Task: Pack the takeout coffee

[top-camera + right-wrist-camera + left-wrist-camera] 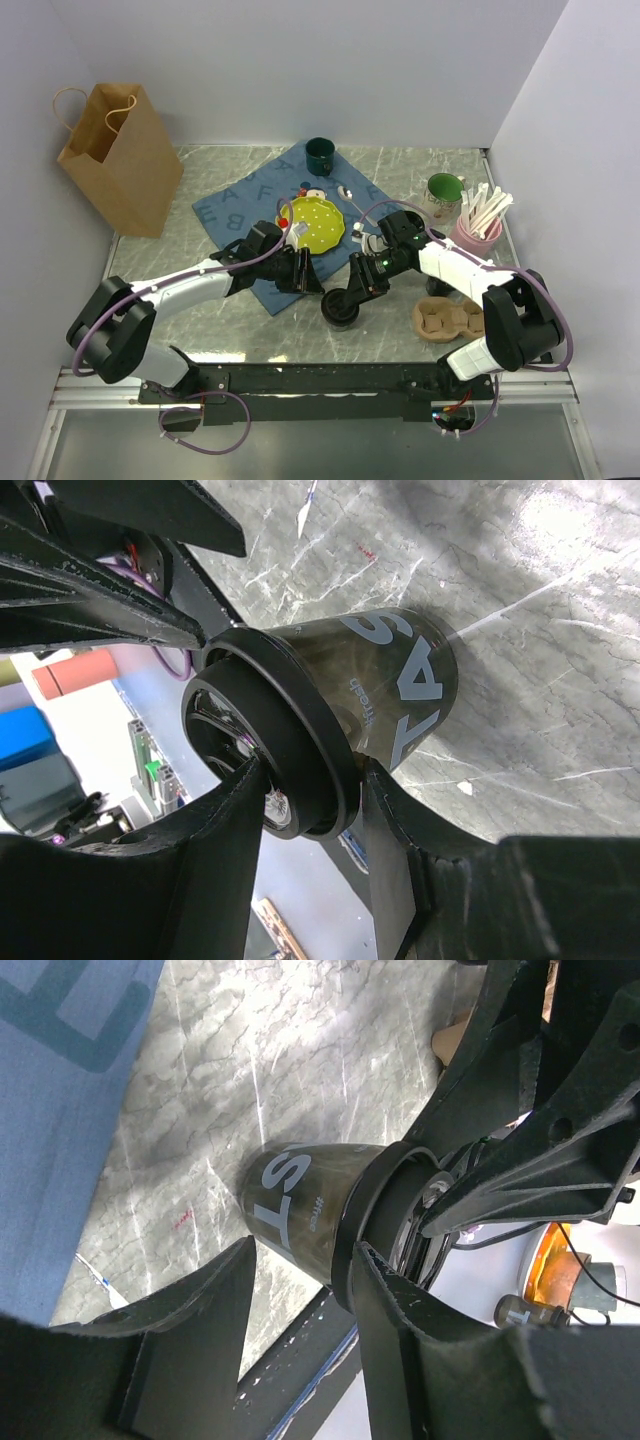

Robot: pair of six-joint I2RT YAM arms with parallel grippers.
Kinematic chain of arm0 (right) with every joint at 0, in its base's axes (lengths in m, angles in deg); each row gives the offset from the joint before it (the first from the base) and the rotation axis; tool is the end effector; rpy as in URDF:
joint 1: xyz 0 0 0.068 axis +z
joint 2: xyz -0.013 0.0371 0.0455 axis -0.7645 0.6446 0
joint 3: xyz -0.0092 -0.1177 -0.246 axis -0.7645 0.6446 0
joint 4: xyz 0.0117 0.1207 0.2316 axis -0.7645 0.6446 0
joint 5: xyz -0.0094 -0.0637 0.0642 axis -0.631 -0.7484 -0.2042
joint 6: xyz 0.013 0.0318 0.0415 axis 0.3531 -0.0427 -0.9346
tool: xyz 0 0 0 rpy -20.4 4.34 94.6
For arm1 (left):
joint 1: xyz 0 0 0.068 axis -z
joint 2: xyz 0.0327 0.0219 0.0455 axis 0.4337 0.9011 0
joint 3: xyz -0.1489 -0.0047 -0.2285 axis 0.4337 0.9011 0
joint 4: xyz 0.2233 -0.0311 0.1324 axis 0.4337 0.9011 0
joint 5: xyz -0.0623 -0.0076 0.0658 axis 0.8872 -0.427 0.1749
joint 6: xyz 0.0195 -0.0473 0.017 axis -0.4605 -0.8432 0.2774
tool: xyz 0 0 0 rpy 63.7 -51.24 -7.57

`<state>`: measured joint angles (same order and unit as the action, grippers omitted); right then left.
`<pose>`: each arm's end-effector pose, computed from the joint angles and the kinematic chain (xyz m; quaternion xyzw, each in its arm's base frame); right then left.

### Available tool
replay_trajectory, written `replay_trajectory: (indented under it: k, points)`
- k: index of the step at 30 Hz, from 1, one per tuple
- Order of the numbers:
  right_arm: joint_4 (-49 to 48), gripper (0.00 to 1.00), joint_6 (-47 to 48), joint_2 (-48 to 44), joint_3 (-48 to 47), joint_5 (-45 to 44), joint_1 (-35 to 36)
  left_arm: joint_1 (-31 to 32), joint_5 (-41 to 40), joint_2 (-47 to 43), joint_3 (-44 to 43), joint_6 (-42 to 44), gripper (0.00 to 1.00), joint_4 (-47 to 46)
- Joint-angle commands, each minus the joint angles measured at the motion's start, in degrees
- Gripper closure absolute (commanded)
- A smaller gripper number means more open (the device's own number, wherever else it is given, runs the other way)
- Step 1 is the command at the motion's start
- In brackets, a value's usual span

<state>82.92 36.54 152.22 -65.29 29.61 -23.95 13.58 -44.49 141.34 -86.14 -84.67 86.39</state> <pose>0.2257 0.1385 0.1974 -0.1937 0.8828 0.4259 0.0426 0.2139 -0.1972 0.2041 0.0908 0.8839 -0.4314 0.1563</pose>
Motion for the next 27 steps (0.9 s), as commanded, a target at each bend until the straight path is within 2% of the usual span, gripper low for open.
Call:
replay_trajectory:
  k: [1,12,17,21,27]
  points:
    - [0.8,0.54,2.4,1.8,0.6,-5.3,0.6,0.1,1.5,0.7,-0.5,1.6,0.51,-2.7]
    - [0.4,0.55,2.3,2.9,0.7,-6.0,0.5,0.3,2.7,1.9,2.3,-0.1,0.54,-6.5]
    - [-0.5,0.55,1.9,3.0,2.5,-6.3,0.5,0.9,-2.4,4.0,3.4,-1.1,0.63,-2.4]
    - [-0.8,0.56,1.6,3.0,3.9,-8.5,0.5,1.1,-3.8,4.0,6.2,-3.0,0.66,-3.2]
    - [-0.2,0.57,0.9,3.7,4.3,-10.8,0.5,2.5,-8.2,5.4,7.2,-4.1,0.67,0.3]
